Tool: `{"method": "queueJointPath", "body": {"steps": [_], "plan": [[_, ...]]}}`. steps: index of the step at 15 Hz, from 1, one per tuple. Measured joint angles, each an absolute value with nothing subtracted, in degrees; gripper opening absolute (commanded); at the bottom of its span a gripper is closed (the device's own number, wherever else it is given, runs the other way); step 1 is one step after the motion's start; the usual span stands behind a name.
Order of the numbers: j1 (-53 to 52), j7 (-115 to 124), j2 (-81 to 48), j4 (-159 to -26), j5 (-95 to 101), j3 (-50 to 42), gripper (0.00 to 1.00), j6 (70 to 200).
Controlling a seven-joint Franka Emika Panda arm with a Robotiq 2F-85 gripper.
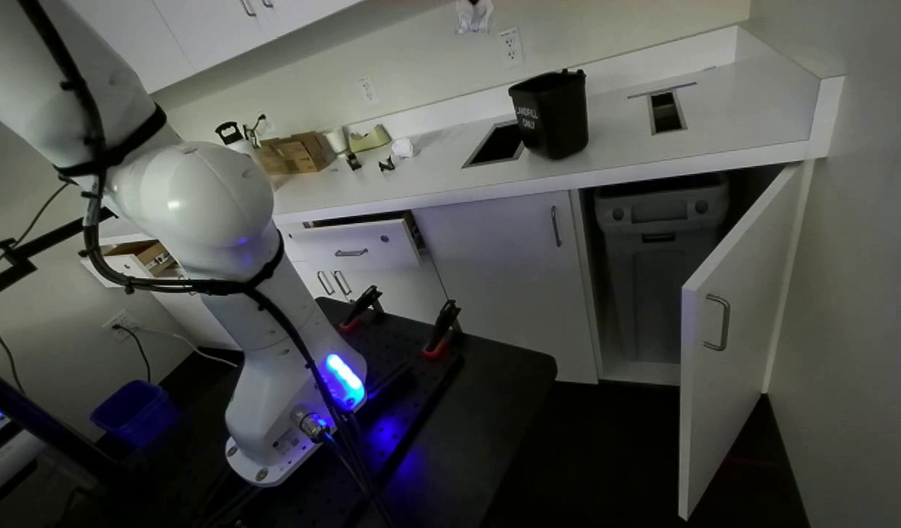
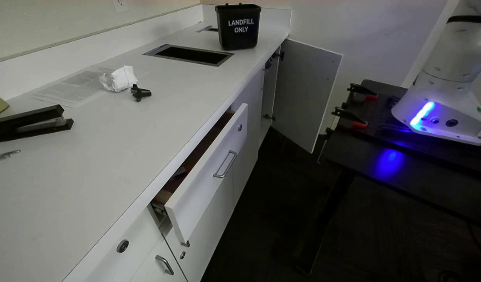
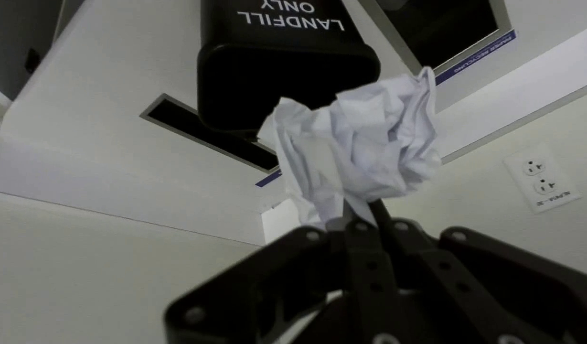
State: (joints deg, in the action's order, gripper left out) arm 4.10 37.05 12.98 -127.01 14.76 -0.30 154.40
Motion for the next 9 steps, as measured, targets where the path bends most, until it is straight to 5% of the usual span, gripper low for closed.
{"method": "queueJointPath", "body": {"steps": [9], "plan": [[6.3,37.1,-1.6,-121.8,12.6,-2.6,0.00,169.3]]}}
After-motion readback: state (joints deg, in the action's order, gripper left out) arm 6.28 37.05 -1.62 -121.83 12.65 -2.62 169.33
